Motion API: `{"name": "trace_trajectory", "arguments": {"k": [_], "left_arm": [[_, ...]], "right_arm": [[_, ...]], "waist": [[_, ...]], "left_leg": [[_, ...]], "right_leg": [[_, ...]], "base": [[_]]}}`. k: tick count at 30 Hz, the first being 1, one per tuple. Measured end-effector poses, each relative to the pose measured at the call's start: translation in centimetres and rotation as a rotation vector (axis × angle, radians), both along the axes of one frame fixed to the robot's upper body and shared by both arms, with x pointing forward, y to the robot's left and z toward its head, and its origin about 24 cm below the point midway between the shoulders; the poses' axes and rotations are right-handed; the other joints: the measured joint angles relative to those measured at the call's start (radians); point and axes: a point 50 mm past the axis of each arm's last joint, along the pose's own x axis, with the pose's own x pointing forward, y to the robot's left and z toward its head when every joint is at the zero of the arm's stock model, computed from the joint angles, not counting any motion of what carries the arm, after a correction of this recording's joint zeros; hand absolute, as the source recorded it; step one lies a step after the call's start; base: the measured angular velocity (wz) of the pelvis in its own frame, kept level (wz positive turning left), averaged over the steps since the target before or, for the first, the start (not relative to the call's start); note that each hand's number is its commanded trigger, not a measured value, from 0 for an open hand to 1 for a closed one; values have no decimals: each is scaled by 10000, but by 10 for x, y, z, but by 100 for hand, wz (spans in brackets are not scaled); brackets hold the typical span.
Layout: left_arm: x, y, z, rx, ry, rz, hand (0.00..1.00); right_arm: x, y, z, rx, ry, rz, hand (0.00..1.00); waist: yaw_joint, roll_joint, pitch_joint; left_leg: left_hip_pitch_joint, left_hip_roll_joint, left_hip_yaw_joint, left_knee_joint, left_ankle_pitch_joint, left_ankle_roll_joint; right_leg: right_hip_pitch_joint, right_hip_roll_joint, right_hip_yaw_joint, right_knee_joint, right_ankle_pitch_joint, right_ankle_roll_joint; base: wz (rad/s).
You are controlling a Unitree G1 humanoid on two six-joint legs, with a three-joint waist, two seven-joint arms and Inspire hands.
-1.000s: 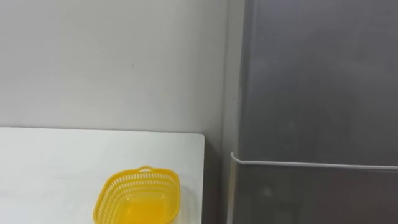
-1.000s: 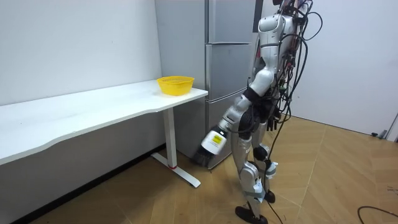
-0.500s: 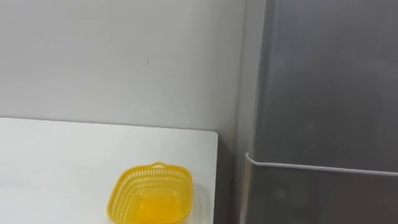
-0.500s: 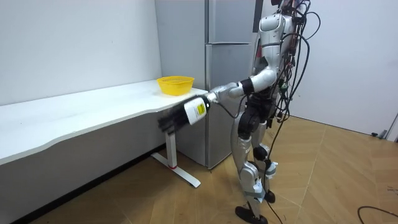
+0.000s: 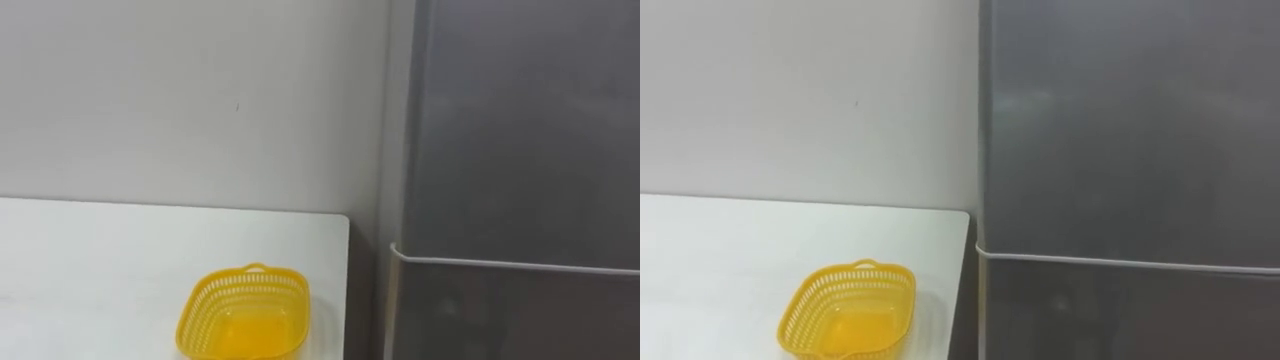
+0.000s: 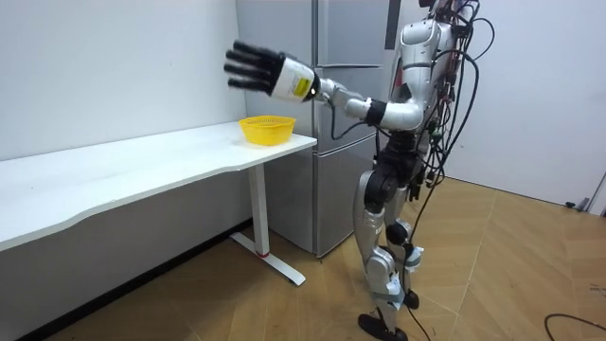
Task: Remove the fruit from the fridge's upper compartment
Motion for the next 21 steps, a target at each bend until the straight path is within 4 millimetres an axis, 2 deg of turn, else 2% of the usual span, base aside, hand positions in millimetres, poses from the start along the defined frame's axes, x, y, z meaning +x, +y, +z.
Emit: {"name": "trace_trajectory", "arguments": {"k": [3,8,15,20,21], "left_arm": [[5,-11,18,700,-623,-1140,0],[22,-30,34,1427,-1007,-3162,0],[42,-68,46,1901,-1384,-6749,0],[49,-80,43,1939,-1130,-8319,0],[50,-82,43,2035,-1062,-8527,0]], "right_arm": [[1,2,0,296,85,14,0],[0,2,0,608,396,80,0],[1,3,0,897,691,215,0],[3,3,-1,847,643,239,0],[4,3,-1,812,649,242,0]], "waist": [[-144,16,56],[-325,113,147],[-609,112,118],[-669,134,77],[-811,131,79]], "left_leg": [[-83,-4,-18,55,0,1],[-85,-10,34,36,1,1],[-142,-13,121,16,2,1],[-128,55,299,-28,2,1],[-114,61,289,-61,2,1]], "right_leg": [[-1,-1,-59,-17,8,14],[-12,-1,-44,-19,10,17],[-14,-2,-60,-149,28,39],[-58,74,139,-154,107,13],[-53,81,136,-157,110,10]], "base": [[5],[0],[-1],[-13],[-4]]}}
